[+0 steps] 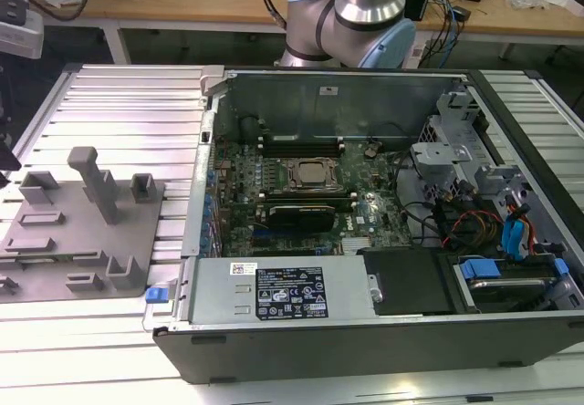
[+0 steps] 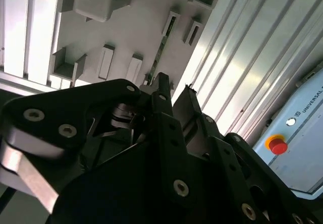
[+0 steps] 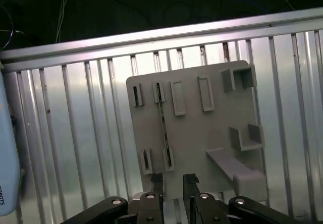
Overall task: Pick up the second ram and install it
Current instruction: 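Pick up the second ram and move it above second insertion slot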
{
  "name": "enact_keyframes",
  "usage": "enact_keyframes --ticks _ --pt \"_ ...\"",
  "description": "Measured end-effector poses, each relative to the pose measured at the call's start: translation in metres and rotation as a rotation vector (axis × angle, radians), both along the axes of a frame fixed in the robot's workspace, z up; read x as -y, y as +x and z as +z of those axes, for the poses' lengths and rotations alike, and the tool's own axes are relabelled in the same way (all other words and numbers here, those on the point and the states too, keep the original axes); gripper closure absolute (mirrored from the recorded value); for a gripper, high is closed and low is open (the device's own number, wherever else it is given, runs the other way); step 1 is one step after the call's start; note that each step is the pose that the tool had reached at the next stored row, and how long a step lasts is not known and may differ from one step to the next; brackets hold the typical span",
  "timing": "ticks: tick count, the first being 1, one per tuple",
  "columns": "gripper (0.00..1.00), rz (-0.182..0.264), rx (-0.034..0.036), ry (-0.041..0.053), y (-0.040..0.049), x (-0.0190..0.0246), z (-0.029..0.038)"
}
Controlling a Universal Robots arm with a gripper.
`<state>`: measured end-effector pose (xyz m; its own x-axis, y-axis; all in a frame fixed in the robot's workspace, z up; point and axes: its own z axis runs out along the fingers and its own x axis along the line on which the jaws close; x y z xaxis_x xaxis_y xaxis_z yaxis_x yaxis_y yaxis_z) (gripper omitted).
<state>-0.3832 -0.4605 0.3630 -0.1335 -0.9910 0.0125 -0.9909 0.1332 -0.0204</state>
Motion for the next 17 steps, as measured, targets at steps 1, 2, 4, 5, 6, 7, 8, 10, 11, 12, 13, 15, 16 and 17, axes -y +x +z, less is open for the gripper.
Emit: enact_keyframes --ticks 1,2,4,5,6,7,8,10,11,12,13,15,16,17 --pt "0.70 0.000 -0.0001 -0.0001 -0.0001 0.0001 -0.0033" --pt "0.70 0.000 -0.0001 -0.0001 -0.0002 0.0001 -0.0059" --pt "0.70 0.002 0.0000 -0.0001 -0.0001 0.0005 -0.0111" --pt "0.70 0.003 -0.0001 -0.0001 -0.0001 0.0007 -0.0136" --pt "0.70 0.005 0.0000 0.0000 -0.0002 0.0012 -0.0170" --pt "0.70 0.006 0.0000 -0.0001 -0.0002 0.0014 -0.0188" --pt "0.70 0.007 -0.0001 0.0000 -0.0002 0.0017 -0.0204" --pt "0.70 0.009 0.0000 -0.0001 -0.0002 0.0024 -0.0249" --pt "0.70 0.010 -0.0001 -0.0002 -0.0002 0.0029 -0.0262" --pt "0.70 0.011 -0.0001 -0.0001 -0.0002 0.0029 -0.0270" --pt "0.70 0.011 -0.0001 -0.0001 -0.0002 0.0030 -0.0276" --pt "0.70 0.013 -0.0001 -0.0001 -0.0002 0.0032 -0.0304" --pt "0.70 0.013 -0.0001 -0.0001 -0.0001 0.0033 -0.0312" --pt "0.70 0.013 -0.0001 -0.0002 -0.0002 0.0034 -0.0319"
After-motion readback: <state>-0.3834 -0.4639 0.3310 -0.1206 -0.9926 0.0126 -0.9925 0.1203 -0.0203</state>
